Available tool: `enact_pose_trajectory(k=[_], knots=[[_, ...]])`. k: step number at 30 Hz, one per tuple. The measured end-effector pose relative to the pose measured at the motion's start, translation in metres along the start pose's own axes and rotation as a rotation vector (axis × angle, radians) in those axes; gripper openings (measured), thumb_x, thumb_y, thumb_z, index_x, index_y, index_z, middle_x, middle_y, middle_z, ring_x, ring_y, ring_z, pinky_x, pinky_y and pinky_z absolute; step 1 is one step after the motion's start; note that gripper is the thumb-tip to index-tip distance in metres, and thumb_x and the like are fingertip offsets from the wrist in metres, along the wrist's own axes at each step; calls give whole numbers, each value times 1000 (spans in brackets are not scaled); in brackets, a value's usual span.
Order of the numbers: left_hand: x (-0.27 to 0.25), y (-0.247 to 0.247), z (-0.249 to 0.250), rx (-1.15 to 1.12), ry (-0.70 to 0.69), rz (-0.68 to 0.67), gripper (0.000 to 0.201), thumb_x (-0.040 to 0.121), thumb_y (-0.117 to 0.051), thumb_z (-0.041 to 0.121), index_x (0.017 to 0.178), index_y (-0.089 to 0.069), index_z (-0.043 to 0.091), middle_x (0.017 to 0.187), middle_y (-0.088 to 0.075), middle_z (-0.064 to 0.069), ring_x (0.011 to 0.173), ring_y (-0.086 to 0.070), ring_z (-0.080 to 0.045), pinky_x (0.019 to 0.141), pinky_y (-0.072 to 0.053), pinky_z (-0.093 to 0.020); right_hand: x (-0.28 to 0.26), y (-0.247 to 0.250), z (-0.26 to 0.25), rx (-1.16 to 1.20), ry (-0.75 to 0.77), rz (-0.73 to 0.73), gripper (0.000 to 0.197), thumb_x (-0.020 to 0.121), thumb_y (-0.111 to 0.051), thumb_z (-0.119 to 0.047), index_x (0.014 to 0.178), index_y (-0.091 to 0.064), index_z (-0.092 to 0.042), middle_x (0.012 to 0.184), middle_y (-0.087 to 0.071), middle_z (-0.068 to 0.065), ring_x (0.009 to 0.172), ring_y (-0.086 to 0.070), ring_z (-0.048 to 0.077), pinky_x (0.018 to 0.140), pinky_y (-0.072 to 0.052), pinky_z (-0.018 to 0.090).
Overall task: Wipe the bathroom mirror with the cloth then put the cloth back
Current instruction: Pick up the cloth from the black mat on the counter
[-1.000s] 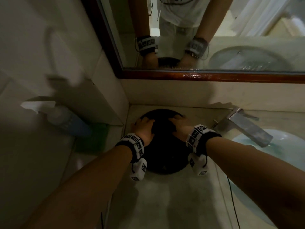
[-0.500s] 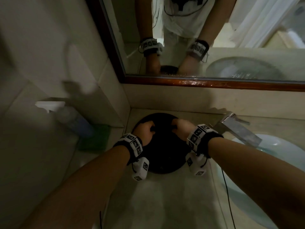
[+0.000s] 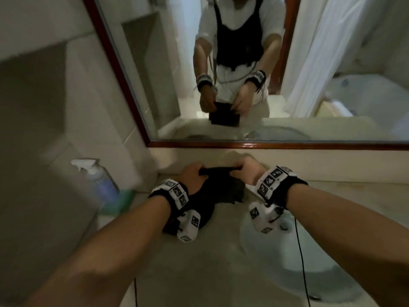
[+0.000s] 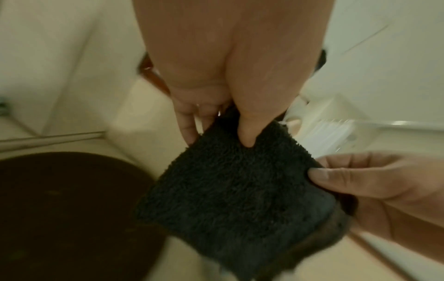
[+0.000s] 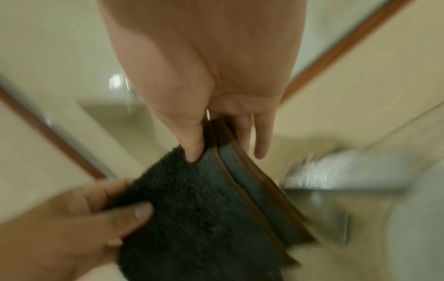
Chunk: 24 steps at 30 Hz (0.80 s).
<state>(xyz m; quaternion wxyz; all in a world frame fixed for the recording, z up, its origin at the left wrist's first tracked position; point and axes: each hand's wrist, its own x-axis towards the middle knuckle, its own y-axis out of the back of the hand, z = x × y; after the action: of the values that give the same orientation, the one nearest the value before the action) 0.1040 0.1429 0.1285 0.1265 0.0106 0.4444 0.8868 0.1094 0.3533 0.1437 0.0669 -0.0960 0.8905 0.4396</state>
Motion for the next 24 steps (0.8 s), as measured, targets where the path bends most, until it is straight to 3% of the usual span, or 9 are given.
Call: enact_pose_trajectory(k=[3,6,8,10,14,17,20,21,24], knots=[[-21,-4,76,-31,-38,96,14,91,-62,14,101,-65,4,98,-68,-16,92,-63,-29,80,-49,-35,-56,66,14,45,49,25,9,92,-67,-28,93,-68,-19,83,-66,0,81,-65,19,67,-50,25],[-38,-14,157,-45,-82,145,3,89,-64,14,91,-63,11,90,-67,-10,87,-63,-25,71,-44,-28,-116,131,35,163,17,19,11,94,-63,-26,100,-66,-17,93,-66,6,91,-67,25,78,-60,39],[-45,-23,213,-49,-118,148,10,90,-62,15,82,-58,15,84,-64,-7,84,-63,-25,70,-43,-28,-155,173,51,235,0,22,20,97,-60,-23,113,-63,-13,97,-64,7,90,-65,24,79,-60,44],[-52,-33,268,-72,-165,159,16,90,-63,16,75,-55,17,78,-60,-4,78,-59,-23,67,-42,-28,-195,214,68,311,9,67,20,97,-59,-20,115,-61,-12,96,-63,7,87,-65,23,77,-60,46],[-53,-49,358,-32,-246,146,15,88,-62,19,80,-62,7,75,-61,-6,73,-58,-22,56,-38,-27,-251,276,101,515,-17,121,12,99,-56,-18,107,-61,-11,101,-62,12,90,-64,27,66,-61,44],[-47,-66,433,-64,-328,147,19,87,-64,18,70,-57,15,70,-59,-2,76,-61,-27,58,-42,-28,-284,323,133,608,13,189,8,99,-54,-17,96,-57,-10,92,-60,11,85,-63,26,65,-58,44],[-39,-82,495,-162,-337,148,17,87,-68,23,81,-53,24,91,-66,-9,87,-64,-29,75,-55,-41,-298,362,161,688,-13,300,7,99,-53,-17,98,-58,-12,94,-62,14,81,-64,25,65,-58,40],[-36,-86,512,-216,-344,143,18,86,-69,26,90,-52,24,99,-66,-10,89,-64,-29,74,-56,-42,-300,372,167,728,-35,326,8,99,-53,-18,101,-59,-13,98,-63,15,84,-65,25,64,-59,40],[-22,-97,563,-345,-397,82,52,88,-69,29,130,-39,21,113,-59,-10,87,-63,-26,51,-52,-32,-305,407,186,842,-76,410,7,100,-52,-19,99,-59,-15,102,-64,15,88,-67,26,65,-61,42]])
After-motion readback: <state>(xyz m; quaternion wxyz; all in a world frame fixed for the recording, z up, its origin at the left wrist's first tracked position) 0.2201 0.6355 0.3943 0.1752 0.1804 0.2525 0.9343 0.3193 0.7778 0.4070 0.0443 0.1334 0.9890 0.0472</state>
